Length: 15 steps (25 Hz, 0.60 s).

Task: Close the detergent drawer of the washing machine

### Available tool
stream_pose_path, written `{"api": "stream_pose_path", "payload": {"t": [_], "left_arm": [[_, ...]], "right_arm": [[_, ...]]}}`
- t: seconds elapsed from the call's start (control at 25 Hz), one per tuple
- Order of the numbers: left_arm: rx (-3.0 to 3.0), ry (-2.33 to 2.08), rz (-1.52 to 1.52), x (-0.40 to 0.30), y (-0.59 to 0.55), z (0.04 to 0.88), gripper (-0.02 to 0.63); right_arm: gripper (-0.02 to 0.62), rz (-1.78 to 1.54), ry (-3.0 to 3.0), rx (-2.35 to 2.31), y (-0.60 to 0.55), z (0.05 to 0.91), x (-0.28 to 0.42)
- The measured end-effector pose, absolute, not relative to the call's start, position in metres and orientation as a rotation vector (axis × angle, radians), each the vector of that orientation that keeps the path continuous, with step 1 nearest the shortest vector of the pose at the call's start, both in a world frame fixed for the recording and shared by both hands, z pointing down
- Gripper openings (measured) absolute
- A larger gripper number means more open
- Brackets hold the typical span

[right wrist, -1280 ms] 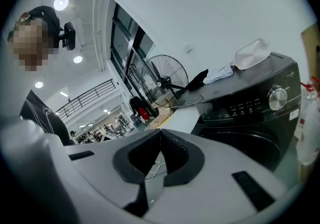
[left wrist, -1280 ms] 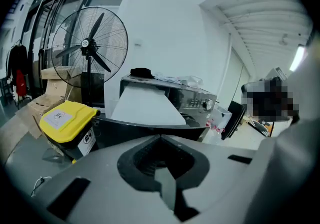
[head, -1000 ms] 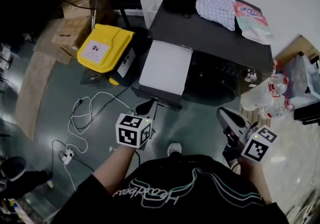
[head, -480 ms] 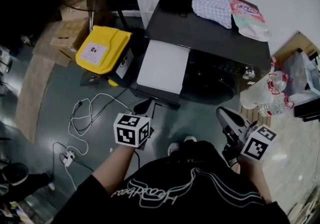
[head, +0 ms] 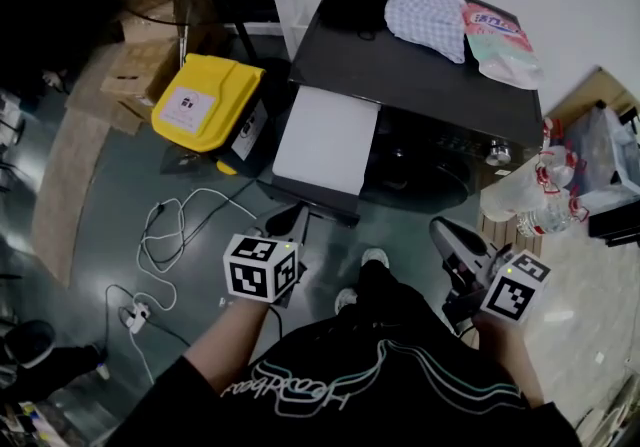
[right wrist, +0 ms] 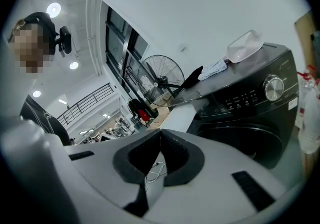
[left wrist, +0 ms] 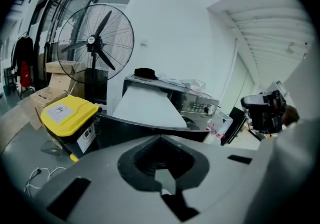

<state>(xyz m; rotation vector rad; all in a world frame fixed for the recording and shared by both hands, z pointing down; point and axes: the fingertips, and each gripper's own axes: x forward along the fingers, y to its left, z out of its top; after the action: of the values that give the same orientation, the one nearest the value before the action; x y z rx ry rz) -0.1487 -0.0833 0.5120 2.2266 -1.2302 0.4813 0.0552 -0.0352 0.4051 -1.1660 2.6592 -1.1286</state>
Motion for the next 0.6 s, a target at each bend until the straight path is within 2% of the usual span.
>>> {"api": "stream_pose_path", "payload": {"t": [0.6], "left_arm": [[2.217, -1.231, 0.462, -0.141, -0.090, 0.506, 0.021]], "right_arm": [[0.028, -1.150, 2.669, -1.119, -0.058, 0.407, 0.058]]}}
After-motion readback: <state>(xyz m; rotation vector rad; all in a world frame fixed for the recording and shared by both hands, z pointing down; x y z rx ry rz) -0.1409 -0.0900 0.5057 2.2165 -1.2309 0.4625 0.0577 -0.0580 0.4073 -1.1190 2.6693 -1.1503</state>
